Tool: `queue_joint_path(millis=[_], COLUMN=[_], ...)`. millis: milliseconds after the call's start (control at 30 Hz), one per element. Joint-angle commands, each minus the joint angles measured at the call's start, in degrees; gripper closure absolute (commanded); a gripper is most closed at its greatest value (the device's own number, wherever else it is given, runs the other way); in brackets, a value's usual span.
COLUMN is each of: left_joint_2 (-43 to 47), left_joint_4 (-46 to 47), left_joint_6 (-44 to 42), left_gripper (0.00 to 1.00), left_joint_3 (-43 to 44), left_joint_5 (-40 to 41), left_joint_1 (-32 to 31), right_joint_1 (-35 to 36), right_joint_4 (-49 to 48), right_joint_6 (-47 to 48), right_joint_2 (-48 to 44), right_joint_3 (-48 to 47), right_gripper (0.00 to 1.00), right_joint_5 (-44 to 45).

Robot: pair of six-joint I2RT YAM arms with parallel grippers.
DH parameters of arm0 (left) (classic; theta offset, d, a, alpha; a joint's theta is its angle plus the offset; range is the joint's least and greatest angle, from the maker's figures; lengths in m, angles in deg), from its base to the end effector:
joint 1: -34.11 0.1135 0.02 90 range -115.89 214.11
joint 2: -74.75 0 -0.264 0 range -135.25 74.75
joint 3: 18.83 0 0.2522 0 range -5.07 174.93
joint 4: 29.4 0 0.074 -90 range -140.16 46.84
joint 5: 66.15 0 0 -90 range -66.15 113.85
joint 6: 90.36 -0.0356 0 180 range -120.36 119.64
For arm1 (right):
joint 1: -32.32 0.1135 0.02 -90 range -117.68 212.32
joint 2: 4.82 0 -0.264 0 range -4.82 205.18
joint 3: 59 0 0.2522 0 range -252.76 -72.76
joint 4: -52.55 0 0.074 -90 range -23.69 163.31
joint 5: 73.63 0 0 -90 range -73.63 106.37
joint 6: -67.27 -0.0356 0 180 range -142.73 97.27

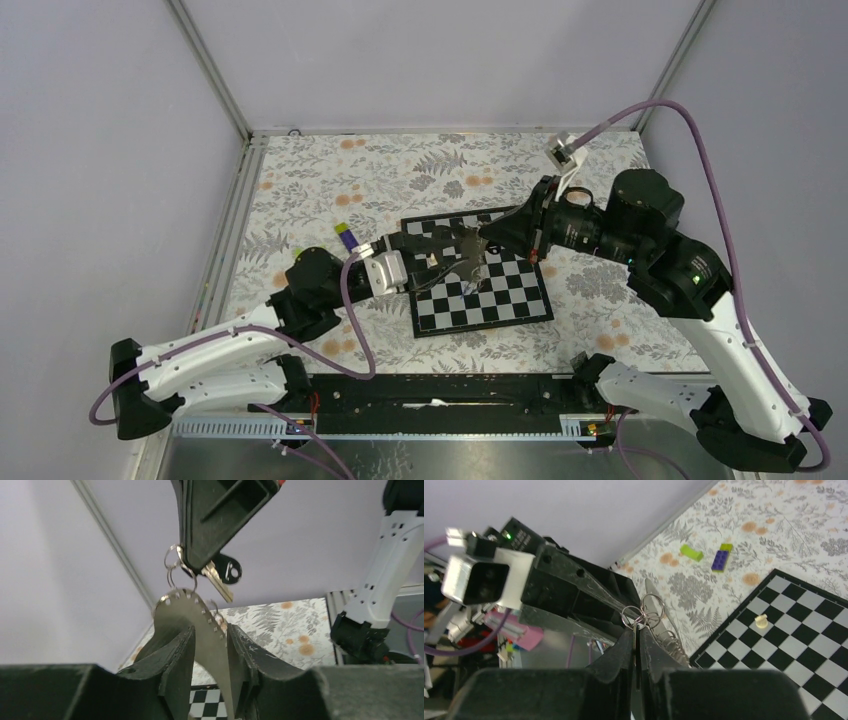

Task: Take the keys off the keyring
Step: Remove the key from the keyring.

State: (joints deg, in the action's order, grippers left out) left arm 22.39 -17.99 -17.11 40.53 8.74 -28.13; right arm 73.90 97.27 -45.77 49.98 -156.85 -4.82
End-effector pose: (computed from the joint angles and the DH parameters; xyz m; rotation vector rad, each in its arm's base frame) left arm 0.0905 -0.1919 0.3875 1.0002 0.8417 -0.8466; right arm 0.1106 0.1153 0.4983 -0.5784 1.6272 1.1507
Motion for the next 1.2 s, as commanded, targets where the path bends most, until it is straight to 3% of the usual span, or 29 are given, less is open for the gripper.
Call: queue_joint_path(millis=[0, 200, 567, 1167], left_joint_2=[-1.4, -2.4, -4.7, -4.0], left_joint_4=[8.0, 10.1, 11.0, 11.4], left_joint_6=[6.2, 5.7, 5.2, 6.6], left_gripper=[0.65, 0.66, 0.65, 0.62], left_joint_3=[2.3, 1.3, 2.4, 2.3], left_joint_5=[-4.0, -1.3, -3.1, -6.4], left_joint_1=[-0.1, -0.1, -0.1, -0.1], right_joint_1=[-0.1, -0.2, -0.1, -0.2], right_joint_4=[7.2, 8.8, 7.4, 8.4], right_joint_6=[8.0, 9.3, 8.2, 8.8], right_joint_2=[1.6, 2.8, 3.4, 3.7], right_joint_3=[-5.4, -6.6, -5.5, -3.4], right_gripper=[1.00, 1.00, 1.00, 1.00], right_joint_5=[-6.4, -9.9, -10.0, -4.9])
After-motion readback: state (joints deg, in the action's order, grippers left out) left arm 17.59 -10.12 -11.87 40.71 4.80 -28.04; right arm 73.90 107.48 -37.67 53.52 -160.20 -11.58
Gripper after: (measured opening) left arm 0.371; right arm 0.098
